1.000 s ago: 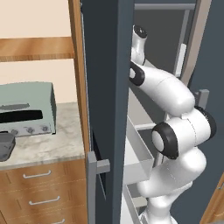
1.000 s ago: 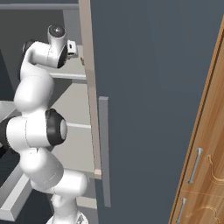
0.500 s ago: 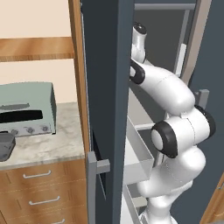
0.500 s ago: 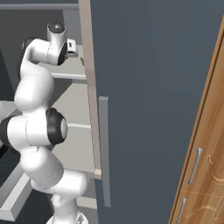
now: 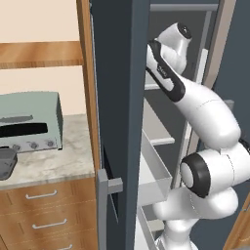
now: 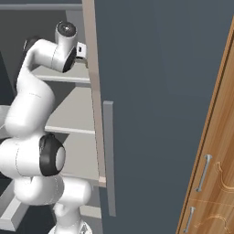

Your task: Take the bell pepper and garlic out of the freezer and place them in the tupperware container on the counter. Then put the tupperware containing the vegetables back in the freezer.

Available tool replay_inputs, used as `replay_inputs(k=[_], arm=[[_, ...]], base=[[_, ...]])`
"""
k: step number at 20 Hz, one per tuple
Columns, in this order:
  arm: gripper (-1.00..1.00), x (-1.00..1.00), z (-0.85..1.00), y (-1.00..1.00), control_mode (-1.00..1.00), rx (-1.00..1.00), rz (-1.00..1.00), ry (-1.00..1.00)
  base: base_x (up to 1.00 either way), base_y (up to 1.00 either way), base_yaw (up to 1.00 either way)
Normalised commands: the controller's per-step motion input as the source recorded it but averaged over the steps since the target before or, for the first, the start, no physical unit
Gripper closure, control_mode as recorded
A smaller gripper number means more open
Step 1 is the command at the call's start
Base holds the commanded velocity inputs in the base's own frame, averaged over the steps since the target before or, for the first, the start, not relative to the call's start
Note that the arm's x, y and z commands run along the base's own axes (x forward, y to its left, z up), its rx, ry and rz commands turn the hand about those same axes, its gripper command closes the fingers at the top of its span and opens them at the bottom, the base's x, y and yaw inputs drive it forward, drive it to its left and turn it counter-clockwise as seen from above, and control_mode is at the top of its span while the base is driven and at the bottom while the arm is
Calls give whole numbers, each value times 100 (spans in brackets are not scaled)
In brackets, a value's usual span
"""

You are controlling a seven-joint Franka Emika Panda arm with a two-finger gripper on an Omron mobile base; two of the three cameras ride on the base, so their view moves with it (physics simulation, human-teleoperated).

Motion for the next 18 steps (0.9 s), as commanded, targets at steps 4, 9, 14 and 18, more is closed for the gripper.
replay_inputs(k=[4,9,14,18], arm=[[100,-100,40,-21,-100,1,-9,0],[100,-100,23,-41,-100,0,-12,0],[100,-87,1,-52,-100,-1,-17,5],[100,-76,0,-32,-100,-4,-8,2]], base=[[0,0,0],[0,0,0],[0,0,0],[0,0,0]])
